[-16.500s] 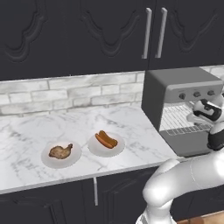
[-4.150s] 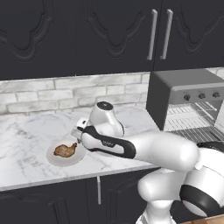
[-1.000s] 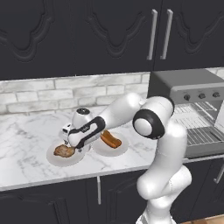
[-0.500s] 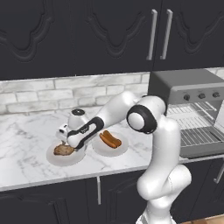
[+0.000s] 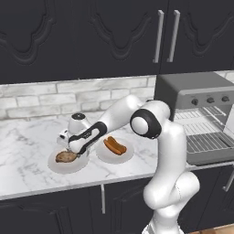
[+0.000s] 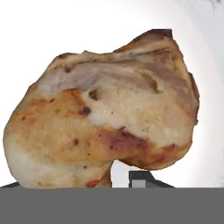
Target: Open the toaster oven door. Place the hotdog bun on the top rack in the toaster oven and place the chicken drumstick on the bottom rack.
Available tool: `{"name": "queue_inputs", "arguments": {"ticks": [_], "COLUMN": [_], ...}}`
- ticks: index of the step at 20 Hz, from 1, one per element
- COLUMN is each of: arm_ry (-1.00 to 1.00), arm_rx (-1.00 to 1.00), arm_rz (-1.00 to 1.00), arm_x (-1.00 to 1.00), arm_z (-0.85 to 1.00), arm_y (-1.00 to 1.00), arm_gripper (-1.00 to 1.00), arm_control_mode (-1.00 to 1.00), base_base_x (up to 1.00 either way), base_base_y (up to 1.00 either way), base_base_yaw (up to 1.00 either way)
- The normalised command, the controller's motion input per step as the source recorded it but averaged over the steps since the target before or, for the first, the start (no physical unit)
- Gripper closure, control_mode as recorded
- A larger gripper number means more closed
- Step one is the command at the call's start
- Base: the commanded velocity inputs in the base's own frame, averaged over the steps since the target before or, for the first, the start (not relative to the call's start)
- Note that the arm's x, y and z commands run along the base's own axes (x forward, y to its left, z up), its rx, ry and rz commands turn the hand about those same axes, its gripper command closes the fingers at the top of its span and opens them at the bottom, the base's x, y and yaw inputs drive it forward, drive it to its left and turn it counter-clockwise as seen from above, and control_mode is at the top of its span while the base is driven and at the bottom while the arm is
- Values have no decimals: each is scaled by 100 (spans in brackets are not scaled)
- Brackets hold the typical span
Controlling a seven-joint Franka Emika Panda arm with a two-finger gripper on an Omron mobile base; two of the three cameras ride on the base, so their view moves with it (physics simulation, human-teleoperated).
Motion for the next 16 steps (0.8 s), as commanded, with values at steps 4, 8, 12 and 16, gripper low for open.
{"name": "queue_inputs", "arguments": {"ticks": [4, 8, 12, 16], "arm_ry": [0, -10, -14, -16], "arm_rx": [0, 0, 0, 0], "arm_rz": [-1, -9, -12, -14], "arm_x": [0, 0, 0, -2], "arm_z": [-9, 2, 28, 48], "arm_y": [1, 0, 0, 0], "arm_gripper": [100, 100, 100, 100], "arm_control_mode": [-100, -100, -100, -100], "base_base_x": [0, 0, 0, 0], "base_base_y": [0, 0, 0, 0], "base_base_yaw": [0, 0, 0, 0]}}
